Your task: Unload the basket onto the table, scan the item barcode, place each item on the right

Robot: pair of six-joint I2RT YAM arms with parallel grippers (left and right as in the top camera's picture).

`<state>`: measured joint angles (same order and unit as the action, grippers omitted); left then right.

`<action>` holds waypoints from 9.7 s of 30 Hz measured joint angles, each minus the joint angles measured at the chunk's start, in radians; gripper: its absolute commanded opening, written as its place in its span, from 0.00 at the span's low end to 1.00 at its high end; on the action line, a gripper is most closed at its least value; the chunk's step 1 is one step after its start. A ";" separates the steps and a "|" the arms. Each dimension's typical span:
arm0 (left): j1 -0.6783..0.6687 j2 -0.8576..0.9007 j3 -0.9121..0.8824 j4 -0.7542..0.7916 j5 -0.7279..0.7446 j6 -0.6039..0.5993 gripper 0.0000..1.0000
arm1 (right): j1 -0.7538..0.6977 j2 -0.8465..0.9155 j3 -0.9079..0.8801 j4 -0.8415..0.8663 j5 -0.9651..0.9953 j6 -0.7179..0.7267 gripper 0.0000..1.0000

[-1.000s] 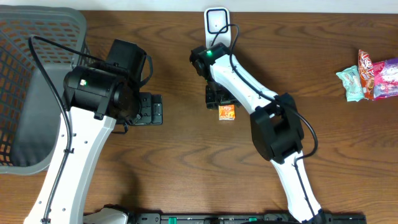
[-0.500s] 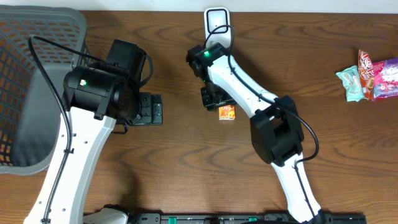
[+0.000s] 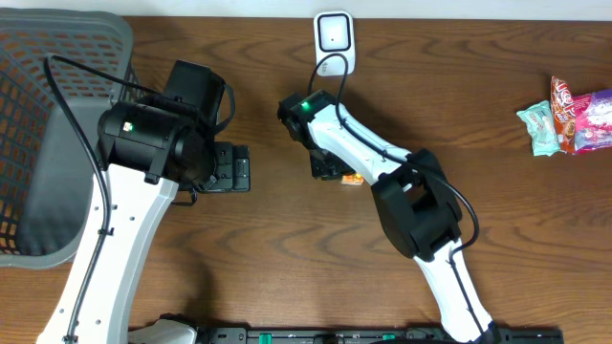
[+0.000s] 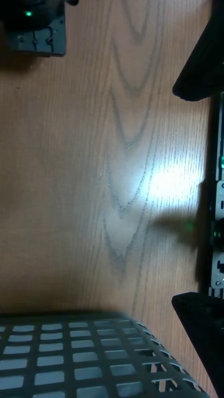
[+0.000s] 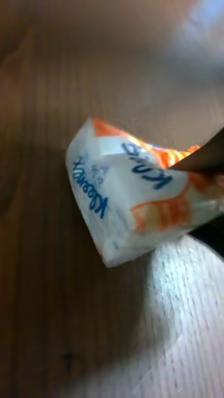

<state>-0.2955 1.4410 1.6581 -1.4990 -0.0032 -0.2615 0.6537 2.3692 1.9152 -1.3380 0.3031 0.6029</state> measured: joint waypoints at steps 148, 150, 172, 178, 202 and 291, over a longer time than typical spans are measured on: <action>0.000 0.000 -0.001 0.000 0.000 0.000 0.98 | -1.148 -0.852 0.117 -0.083 -0.448 -0.288 0.99; 0.000 0.000 -0.001 0.000 0.000 0.000 0.98 | -1.110 -0.909 0.084 -0.097 -0.469 -0.303 0.99; 0.000 0.000 -0.001 0.000 0.000 0.000 0.97 | -0.761 -1.579 -0.579 -0.114 -0.694 -0.377 0.99; 0.000 0.000 -0.001 0.000 0.000 0.000 0.98 | -0.761 -1.584 -0.583 -0.145 -0.708 -0.378 0.99; 0.000 0.000 -0.001 0.001 0.000 0.000 0.98 | -0.698 -1.862 -0.963 0.329 -0.787 -0.603 0.99; 0.000 0.000 -0.001 0.000 0.000 0.000 0.98 | -0.610 -2.357 -1.907 1.266 -0.303 -0.603 0.99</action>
<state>-0.2955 1.4410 1.6569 -1.4990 -0.0032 -0.2615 0.0437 0.0120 0.0078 -0.0723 -0.0002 -0.0006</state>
